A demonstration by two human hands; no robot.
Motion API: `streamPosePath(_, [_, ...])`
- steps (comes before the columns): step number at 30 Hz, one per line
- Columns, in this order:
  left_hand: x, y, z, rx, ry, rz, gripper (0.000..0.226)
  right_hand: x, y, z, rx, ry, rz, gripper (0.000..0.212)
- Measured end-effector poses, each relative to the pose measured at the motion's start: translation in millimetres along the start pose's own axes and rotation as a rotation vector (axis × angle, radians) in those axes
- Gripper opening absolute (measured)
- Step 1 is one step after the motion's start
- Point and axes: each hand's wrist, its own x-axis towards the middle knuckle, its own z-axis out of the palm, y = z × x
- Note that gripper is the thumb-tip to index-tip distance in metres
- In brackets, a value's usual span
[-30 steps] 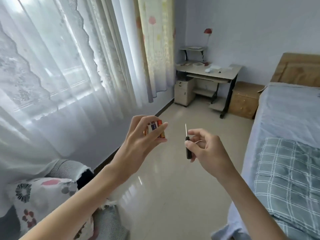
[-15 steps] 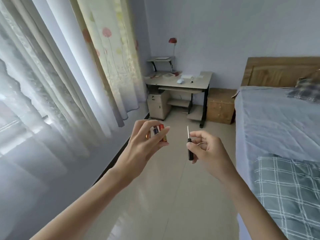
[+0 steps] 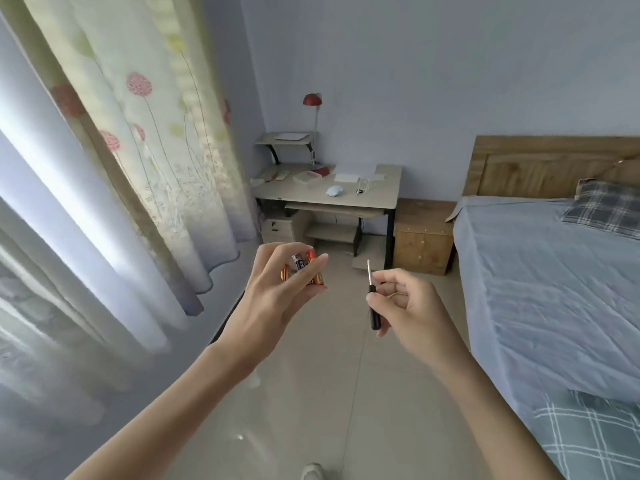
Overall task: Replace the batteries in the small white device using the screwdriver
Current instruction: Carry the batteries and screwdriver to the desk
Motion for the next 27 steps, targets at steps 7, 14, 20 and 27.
streamPosePath(7, [100, -146, 60, -0.050, 0.040, 0.052, 0.044, 156, -2, 28, 0.000, 0.097, -0.009, 0.023])
streamPosePath(14, [189, -259, 116, -0.109, 0.019, 0.082, 0.042, 289, -2, 43, 0.013, 0.166, 0.004, 0.024])
streamPosePath(20, [253, -344, 185, -0.124, -0.012, 0.096, 0.040, 408, 25, 39, 0.006, 0.196, 0.040, 0.025])
streamPosePath(27, [375, -450, 292, -0.073, -0.006, 0.100, 0.035, 598, 61, 6, -0.036, 0.215, 0.039, 0.026])
